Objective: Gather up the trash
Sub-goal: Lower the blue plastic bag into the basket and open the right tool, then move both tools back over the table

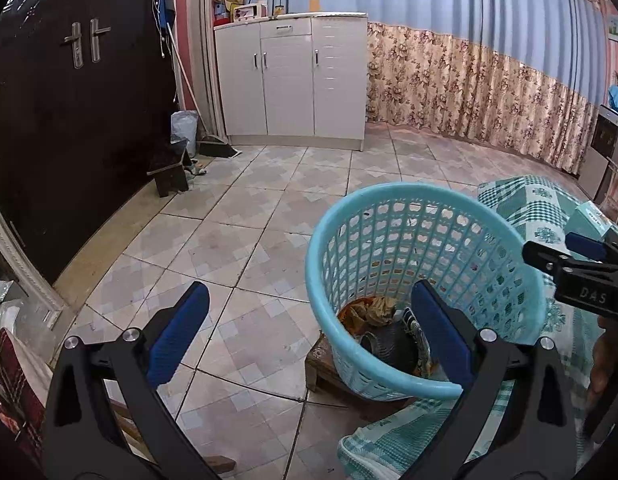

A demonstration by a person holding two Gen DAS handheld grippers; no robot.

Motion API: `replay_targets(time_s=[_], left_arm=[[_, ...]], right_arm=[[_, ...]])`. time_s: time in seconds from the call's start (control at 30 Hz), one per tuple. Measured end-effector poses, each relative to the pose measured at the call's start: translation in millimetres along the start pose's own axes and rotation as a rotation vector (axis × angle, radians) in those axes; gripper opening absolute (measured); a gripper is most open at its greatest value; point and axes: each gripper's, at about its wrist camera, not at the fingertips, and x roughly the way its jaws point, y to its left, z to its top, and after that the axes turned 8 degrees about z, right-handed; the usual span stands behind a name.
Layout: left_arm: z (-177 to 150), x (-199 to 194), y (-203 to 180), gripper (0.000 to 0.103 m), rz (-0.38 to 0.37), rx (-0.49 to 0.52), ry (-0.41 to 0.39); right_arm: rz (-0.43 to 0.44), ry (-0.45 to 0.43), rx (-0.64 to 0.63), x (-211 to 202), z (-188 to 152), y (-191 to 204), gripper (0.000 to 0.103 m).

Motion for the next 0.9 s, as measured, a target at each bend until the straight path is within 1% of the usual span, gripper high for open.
replay_targets(time_s=[0.07, 0.17, 0.2, 0.23, 0.37, 0.43, 0.5, 0.6, 0.73, 0.83, 0.9], left_arm=[[0.9, -3.1, -2.0, 0.098, -0.008, 0.002, 0.002], [3.7, -11.9, -8.3, 0.098, -0.033, 0.007, -0.004], [4.7, -15.2, -10.8, 0.098, -0.040, 0.011, -0.007], [6.1, -20.0, -14.4, 0.098, -0.048, 0.017, -0.015], [8.3, -40.6, -36.4, 0.098, -0.099, 0.050, -0.035], [6.1, -50.5, -50.7, 0.098, -0.138, 0.075, -0.036], [2.2, -60.5, -66.6, 0.098, -0.174, 0.093, -0.038], [-8.9, -79.8, -98.6, 0.098, -0.286, 0.127, -0.020], [-27.1, -109.8, -137.9, 0.098, -0.372, 0.208, -0.039], [-42.0, -135.6, -164.9, 0.098, -0.457, 0.265, -0.044], [-50.9, -153.2, -180.3, 0.098, -0.504, 0.297, -0.058]], right_arm=[[-0.010, -0.016, 0.001, -14.3, -0.6, -4.8, 0.092], [-0.044, -0.072, -0.006, -48.1, -7.5, -14.0, 0.093], [-0.065, -0.090, -0.003, -62.7, -11.1, -19.1, 0.096], [-0.084, -0.110, 0.007, -78.0, -15.2, -25.6, 0.098], [-0.121, -0.149, 0.072, -126.2, -35.4, -51.7, 0.098], [-0.140, -0.157, 0.109, -146.7, -48.7, -64.6, 0.098], [-0.188, -0.160, 0.144, -168.2, -66.3, -76.6, 0.098], [-0.263, -0.162, 0.186, -200.0, -90.5, -92.4, 0.098], [-0.348, -0.163, 0.253, -240.9, -120.3, -113.4, 0.098], [-0.447, -0.174, 0.278, -271.2, -142.7, -118.7, 0.098], [-0.528, -0.172, 0.299, -292.3, -161.7, -120.5, 0.098]])
